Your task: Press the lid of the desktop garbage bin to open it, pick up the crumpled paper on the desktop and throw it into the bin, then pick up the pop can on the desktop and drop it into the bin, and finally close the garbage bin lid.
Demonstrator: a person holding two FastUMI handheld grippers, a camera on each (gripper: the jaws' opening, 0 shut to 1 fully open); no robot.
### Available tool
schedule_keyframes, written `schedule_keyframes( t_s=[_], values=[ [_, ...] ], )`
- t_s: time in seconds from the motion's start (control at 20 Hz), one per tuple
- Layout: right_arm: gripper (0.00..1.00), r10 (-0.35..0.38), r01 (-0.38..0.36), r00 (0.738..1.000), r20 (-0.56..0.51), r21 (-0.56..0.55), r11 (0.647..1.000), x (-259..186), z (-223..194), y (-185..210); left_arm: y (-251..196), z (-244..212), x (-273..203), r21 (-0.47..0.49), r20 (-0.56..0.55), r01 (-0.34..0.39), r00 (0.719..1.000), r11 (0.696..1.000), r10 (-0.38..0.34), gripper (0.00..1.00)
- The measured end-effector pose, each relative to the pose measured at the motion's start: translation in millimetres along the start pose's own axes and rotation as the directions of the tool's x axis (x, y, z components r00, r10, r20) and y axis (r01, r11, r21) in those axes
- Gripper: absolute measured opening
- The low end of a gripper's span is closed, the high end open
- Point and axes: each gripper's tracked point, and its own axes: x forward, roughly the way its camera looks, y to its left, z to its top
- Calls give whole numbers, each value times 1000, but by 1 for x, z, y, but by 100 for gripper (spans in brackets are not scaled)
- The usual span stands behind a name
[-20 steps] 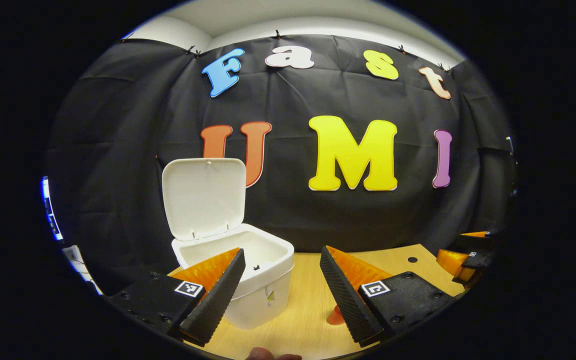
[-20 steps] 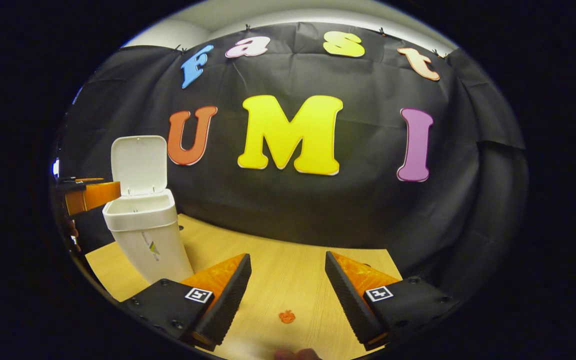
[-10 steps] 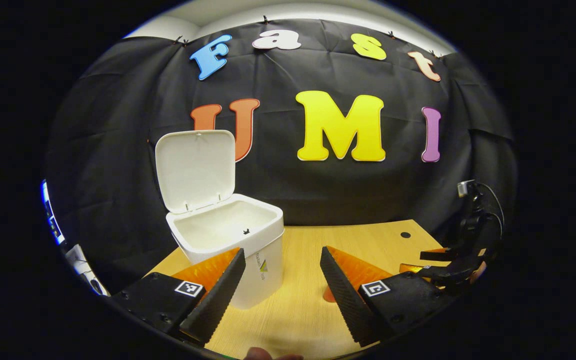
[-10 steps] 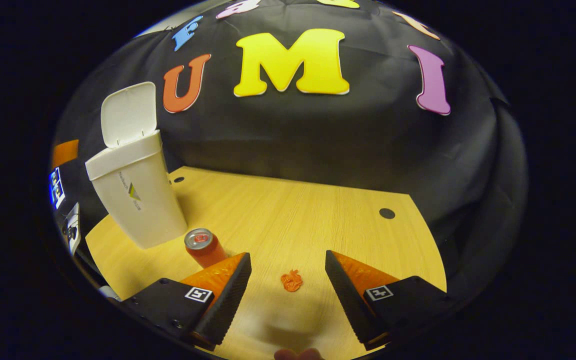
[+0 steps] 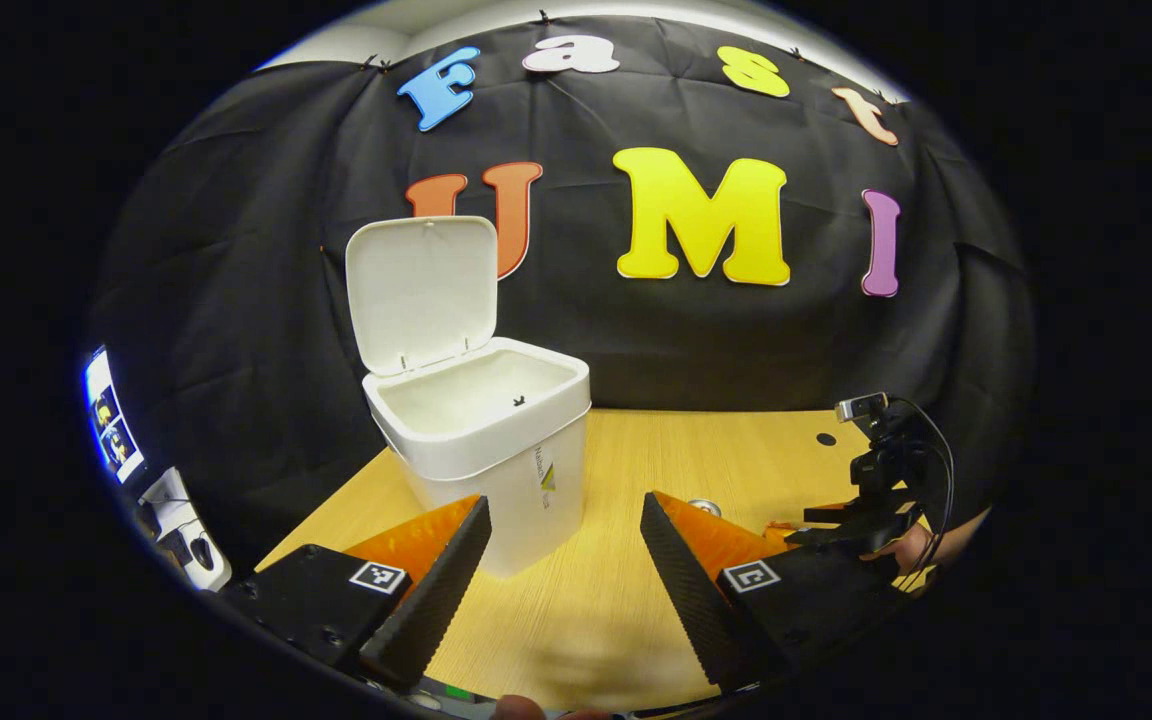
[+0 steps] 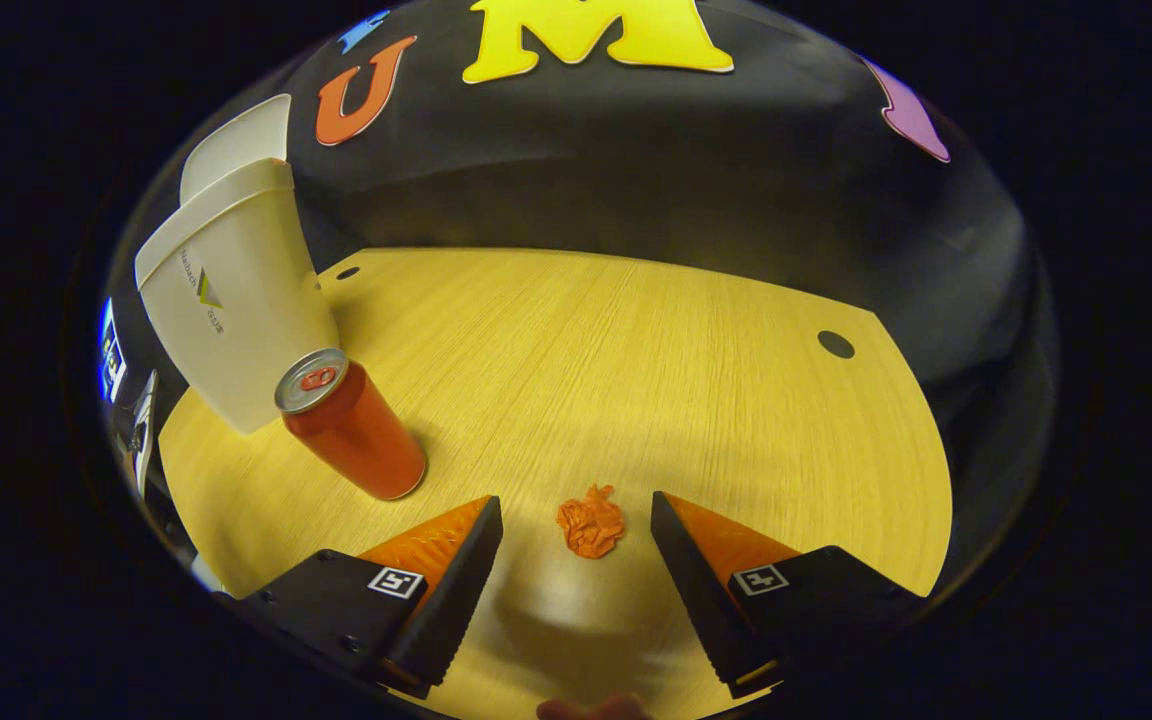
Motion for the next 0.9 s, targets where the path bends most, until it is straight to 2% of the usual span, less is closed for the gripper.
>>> schedule_keyframes(
  t_s=[0.1,0.25,0.35,0.45,0.55,0.6,0.7,0.9],
  values=[
    [96,7,-7,1000,-20,0,1000,11,-5,1,0,-2,-1,-5,-9,-2,1000,1000,2,99],
    [82,-10,10,999,-43,0,1000,20,-9,-5,1,3,-4,9,0,-12,1000,1000,12,99],
    [67,-18,19,998,-67,4,1000,25,-16,-12,4,3,-5,18,6,-19,1000,1000,19,99],
    [65,-31,31,996,-87,-5,1000,25,-21,-17,9,2,-8,24,7,-31,999,999,31,99],
    [32,-31,31,996,-85,-5,1000,29,-20,-15,16,5,-9,26,11,-46,999,999,45,99],
    [29,-21,21,997,-78,-7,1000,30,-17,-14,19,7,-11,23,15,-47,999,999,47,99],
    [14,-19,18,995,-100,-7,1000,27,-19,-13,20,7,-11,19,16,-45,999,999,45,99],
    [14,31,-28,996,-87,27,999,-1,-11,5,22,9,-11,13,30,-30,999,999,29,99]
  ],
)
